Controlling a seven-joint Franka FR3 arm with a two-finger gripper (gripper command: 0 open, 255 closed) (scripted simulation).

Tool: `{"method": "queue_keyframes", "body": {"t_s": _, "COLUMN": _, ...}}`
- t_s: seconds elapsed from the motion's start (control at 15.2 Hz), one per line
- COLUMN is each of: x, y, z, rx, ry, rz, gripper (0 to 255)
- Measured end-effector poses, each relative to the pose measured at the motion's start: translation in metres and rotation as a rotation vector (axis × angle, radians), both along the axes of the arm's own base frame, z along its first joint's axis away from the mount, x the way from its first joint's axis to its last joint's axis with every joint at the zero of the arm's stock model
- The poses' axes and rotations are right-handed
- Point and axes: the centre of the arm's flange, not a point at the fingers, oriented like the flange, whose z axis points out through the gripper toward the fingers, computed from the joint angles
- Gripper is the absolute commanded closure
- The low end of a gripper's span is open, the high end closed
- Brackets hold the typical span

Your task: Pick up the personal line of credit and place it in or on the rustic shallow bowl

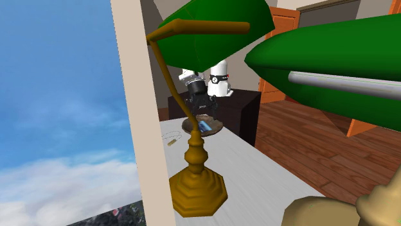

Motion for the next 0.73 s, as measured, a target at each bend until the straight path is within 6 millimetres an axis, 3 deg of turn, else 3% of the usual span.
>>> {"method": "queue_keyframes", "body": {"t_s": 0.2, "x": 0.000, "y": 0.000, "z": 0.000, "rx": 0.000, "ry": 0.000, "rz": 0.000, "gripper": 0}}
{"method": "queue_keyframes", "body": {"t_s": 0.46, "x": -0.012, "y": -0.021, "z": 0.032, "rx": 0.001, "ry": -0.001, "rz": -0.001, "gripper": 0}}
{"method": "queue_keyframes", "body": {"t_s": 0.73, "x": -0.015, "y": -0.023, "z": 0.041, "rx": 0.000, "ry": 0.000, "rz": 0.000, "gripper": 0}}
